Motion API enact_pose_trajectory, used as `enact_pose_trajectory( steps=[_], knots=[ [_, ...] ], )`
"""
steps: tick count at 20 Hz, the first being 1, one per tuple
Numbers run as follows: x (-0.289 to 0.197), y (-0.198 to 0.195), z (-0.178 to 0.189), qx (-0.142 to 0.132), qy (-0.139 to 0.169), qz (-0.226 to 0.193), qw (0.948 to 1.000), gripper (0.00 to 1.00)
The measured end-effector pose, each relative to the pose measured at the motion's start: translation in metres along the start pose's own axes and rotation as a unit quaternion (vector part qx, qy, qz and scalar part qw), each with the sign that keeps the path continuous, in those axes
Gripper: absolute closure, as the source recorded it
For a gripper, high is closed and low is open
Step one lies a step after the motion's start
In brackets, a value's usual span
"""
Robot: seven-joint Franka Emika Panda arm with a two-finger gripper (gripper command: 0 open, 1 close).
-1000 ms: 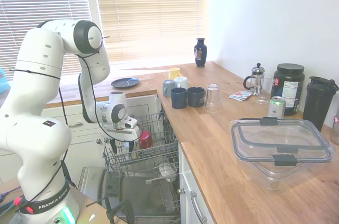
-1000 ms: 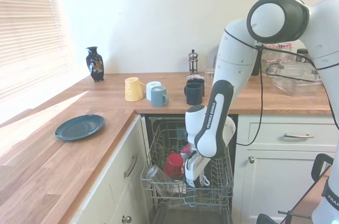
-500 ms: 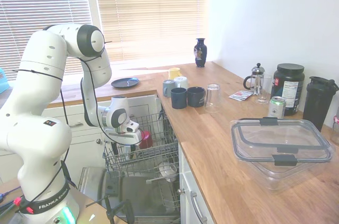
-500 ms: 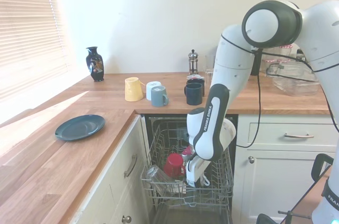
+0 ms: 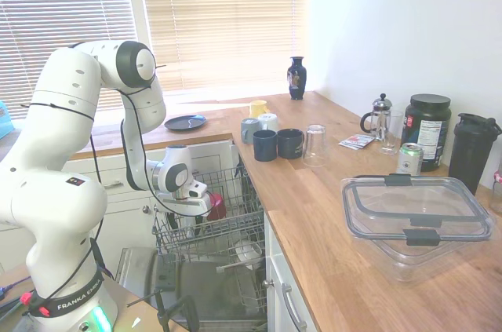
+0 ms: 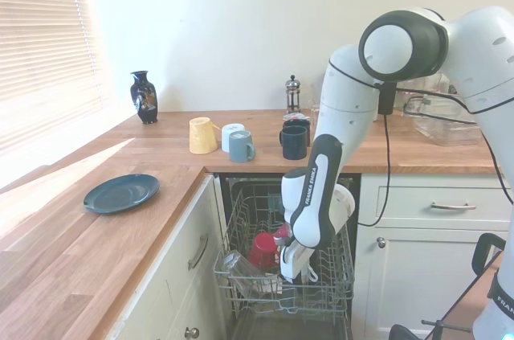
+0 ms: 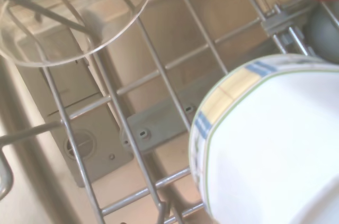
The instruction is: Unload a mug from dishwasher
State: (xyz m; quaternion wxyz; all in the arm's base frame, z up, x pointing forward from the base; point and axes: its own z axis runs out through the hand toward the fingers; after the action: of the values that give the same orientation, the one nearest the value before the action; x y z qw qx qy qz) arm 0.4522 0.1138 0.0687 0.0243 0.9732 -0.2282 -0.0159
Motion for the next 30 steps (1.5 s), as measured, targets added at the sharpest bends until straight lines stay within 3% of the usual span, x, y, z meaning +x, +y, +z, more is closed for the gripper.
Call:
enact_pose_trajectory(
  steps=[15,23,30],
  knots=[
    [0.009,0.010,0.003,0.013,-0.011,0.036,0.9992,1.00],
    [0.056,0.042,-0.004,0.032,-0.022,0.079,0.9962,1.00],
    [0.059,0.037,-0.014,0.033,-0.028,0.081,0.9957,1.00]
  ],
)
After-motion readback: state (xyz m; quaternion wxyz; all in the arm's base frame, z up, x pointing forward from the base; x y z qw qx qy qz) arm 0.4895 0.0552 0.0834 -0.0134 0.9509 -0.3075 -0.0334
